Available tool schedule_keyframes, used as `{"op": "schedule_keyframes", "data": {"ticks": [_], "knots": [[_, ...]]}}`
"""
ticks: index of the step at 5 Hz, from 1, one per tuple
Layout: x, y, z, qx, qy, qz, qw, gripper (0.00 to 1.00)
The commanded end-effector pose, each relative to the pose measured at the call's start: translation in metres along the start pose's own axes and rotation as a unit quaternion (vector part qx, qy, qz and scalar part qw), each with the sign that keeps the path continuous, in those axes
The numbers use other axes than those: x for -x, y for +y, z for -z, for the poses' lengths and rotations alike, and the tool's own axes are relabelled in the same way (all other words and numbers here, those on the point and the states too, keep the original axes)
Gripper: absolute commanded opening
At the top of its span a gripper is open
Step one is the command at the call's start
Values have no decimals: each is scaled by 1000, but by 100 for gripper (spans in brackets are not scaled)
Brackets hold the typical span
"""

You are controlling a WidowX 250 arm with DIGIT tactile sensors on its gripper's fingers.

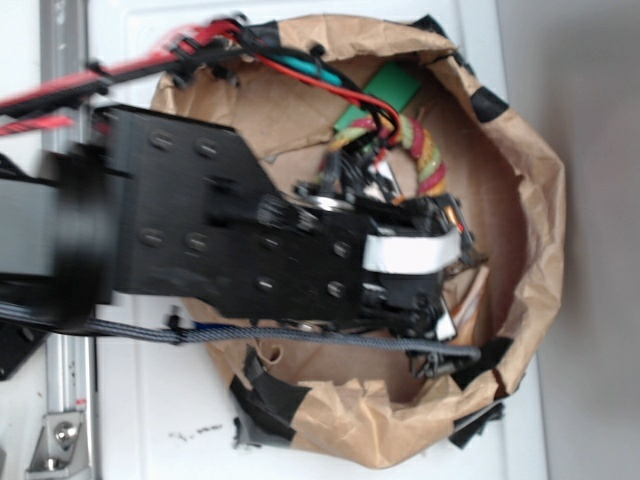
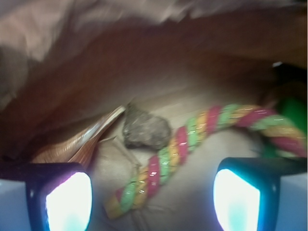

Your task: Grab the shell.

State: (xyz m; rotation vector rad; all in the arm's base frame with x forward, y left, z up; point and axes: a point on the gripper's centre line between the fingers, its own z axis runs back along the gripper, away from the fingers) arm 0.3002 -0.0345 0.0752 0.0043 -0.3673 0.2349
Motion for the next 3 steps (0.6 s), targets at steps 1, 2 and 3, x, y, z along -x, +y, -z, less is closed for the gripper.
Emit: {"op": "schedule_keyframes", "data": {"ticks": [1,2,3], "knots": [[-13,-43,-2,44,-27,14,999,100],[-15,-50,-1,94,-25,-13,995,100],[-15,-53,1,129,-37,-21,991,100]]}}
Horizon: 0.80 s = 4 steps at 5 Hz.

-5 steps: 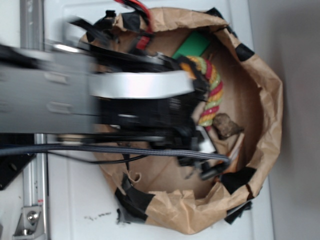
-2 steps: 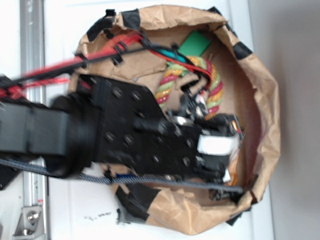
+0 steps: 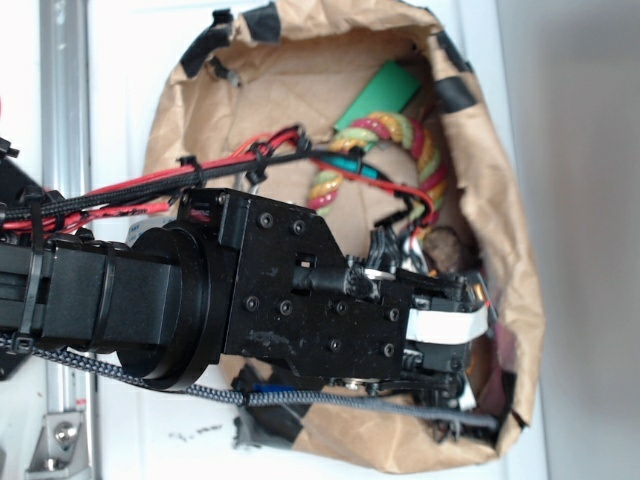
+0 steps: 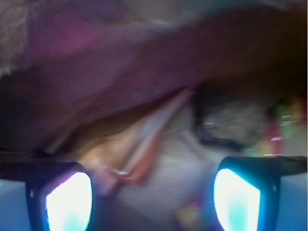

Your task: Grab the shell.

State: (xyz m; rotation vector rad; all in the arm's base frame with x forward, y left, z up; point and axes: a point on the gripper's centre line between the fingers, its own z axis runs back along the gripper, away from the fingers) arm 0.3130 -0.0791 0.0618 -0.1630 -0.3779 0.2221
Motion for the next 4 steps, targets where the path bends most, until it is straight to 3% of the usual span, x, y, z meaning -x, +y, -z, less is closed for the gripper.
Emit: {"op": "schedule_keyframes", "data": {"ticks": [1,3,4], "knots": [[-23,-13,-11,86,-51,0,995,100],[-23,-18,29,36,-3,12,999,100],[-12,-13,29,22,37,-10,999,9]]}}
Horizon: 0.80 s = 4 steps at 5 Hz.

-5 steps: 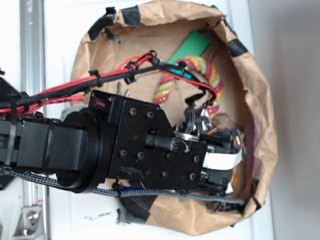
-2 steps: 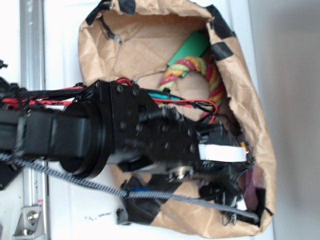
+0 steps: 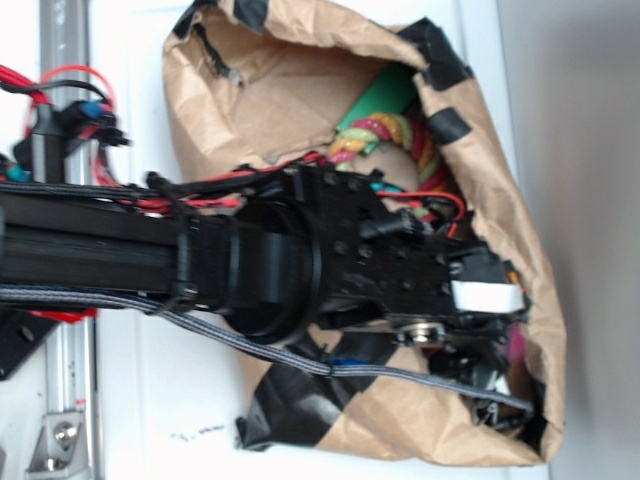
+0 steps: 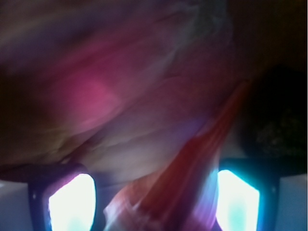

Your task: Grab the shell.

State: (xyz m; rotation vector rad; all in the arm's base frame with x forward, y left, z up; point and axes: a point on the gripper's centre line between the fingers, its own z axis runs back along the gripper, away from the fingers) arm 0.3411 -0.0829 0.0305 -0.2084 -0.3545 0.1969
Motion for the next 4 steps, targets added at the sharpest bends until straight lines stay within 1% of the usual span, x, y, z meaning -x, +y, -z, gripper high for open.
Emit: {"op": "schedule_keyframes", "data": {"ticks": [1,2,3,4], "knots": [[14,1,-33,-39,44,-34,998,0],[25,17,-70,-59,13,-39,997,0],[31,27,-104,-97,7,-39,995,0],[28,29,-130,-97,-5,-29,995,0]]}}
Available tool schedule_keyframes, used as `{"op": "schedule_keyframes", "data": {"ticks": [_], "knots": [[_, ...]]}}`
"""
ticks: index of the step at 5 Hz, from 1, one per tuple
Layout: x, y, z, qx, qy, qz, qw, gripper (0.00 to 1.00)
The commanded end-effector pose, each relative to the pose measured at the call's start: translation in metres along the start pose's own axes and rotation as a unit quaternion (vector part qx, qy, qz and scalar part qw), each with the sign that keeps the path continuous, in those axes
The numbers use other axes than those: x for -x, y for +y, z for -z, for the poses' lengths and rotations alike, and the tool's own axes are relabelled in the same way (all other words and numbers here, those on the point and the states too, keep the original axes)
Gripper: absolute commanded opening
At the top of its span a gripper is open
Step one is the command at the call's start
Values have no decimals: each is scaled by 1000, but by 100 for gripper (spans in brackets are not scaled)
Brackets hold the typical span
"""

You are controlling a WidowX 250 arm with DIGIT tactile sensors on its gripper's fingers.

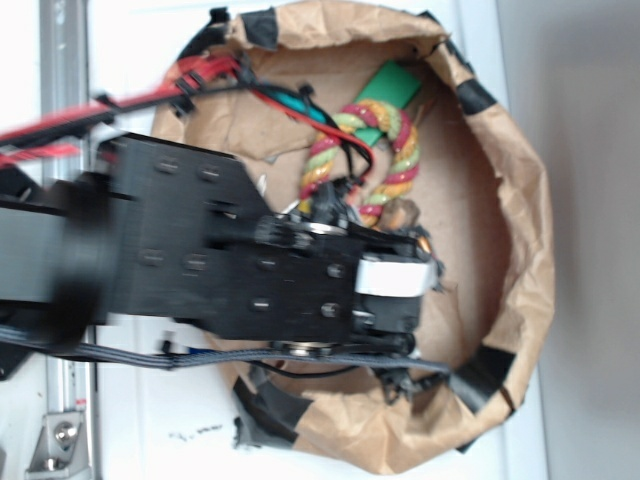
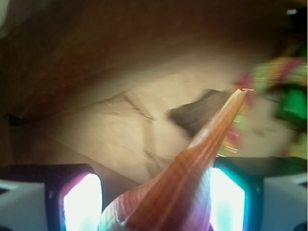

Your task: Grab the shell.

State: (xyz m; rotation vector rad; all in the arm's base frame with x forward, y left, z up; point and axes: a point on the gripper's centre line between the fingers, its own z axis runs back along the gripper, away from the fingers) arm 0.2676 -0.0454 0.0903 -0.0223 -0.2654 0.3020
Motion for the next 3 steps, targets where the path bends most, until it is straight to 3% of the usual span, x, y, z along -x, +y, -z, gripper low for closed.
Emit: {"op": "schedule_keyframes", "data": {"ticks": [1,2,3], "knots": [[-27,19,-88,-13,-42,66,997,0],[-43,32,-115,15,-53,93,994,0],[-46,27,-107,0,-49,101,994,0]]}}
